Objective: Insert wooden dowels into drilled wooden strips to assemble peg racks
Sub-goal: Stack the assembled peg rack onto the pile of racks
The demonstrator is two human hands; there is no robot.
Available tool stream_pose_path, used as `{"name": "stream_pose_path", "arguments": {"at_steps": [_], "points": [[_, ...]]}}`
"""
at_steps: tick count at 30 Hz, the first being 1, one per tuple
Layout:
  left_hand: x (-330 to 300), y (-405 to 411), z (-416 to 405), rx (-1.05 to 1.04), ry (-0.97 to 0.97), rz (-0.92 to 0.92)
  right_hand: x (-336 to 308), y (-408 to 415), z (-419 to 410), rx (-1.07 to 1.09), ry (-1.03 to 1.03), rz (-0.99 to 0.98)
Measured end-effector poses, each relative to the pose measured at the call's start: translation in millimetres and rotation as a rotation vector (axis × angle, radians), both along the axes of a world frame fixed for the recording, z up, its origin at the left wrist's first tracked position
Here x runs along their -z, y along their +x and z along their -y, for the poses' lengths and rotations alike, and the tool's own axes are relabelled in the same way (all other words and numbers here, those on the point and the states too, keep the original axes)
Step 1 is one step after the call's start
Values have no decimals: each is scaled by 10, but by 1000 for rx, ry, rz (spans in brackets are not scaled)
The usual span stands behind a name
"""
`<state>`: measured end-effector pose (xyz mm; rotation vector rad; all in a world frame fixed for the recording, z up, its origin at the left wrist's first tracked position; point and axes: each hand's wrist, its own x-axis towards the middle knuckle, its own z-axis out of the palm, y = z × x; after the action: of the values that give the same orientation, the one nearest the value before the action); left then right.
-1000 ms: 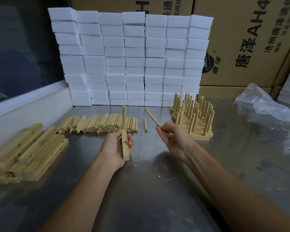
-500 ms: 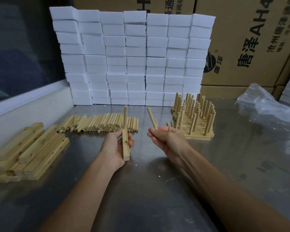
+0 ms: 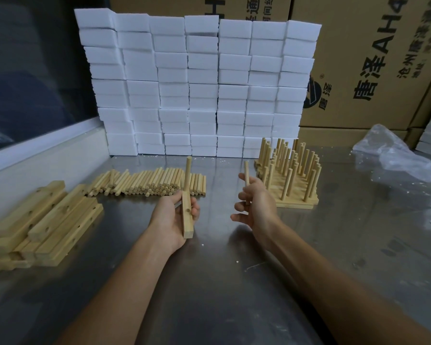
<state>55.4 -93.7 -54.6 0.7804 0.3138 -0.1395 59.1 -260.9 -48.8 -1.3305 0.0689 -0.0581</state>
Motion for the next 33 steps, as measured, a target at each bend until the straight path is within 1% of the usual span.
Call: {"name": "stream_pose_path", "arguments": {"at_steps": [3, 6, 9, 12, 15, 17, 20, 25, 28, 33], "points": [[-4, -2, 5, -5, 0, 1, 5, -16, 14, 73, -135, 41], [-7, -6, 7, -5, 3, 6, 48, -40, 19, 96, -248, 141], [-8, -14, 8, -4, 14, 12, 97, -58, -12, 141, -442, 258], [-13, -22, 16, -13, 23, 14, 148, -47, -42, 113, -542, 335], [-25, -25, 29, -24, 31, 10, 160, -63, -57, 166, -730, 450], [-25, -26, 40, -30, 41, 8, 150, -89, -81, 176, -805, 501], [-18, -33, 51, -22, 50, 16, 138, -119, -120, 165, -871, 529], [-23, -42, 78, 4, 68, 54, 116, -167, -193, 128, -879, 649], [-20, -31, 95, 38, 71, 76, 77, -204, -215, 51, -900, 688], [18, -7, 99, 61, 135, 75, 18, -251, -210, -38, -1084, 699]]}}
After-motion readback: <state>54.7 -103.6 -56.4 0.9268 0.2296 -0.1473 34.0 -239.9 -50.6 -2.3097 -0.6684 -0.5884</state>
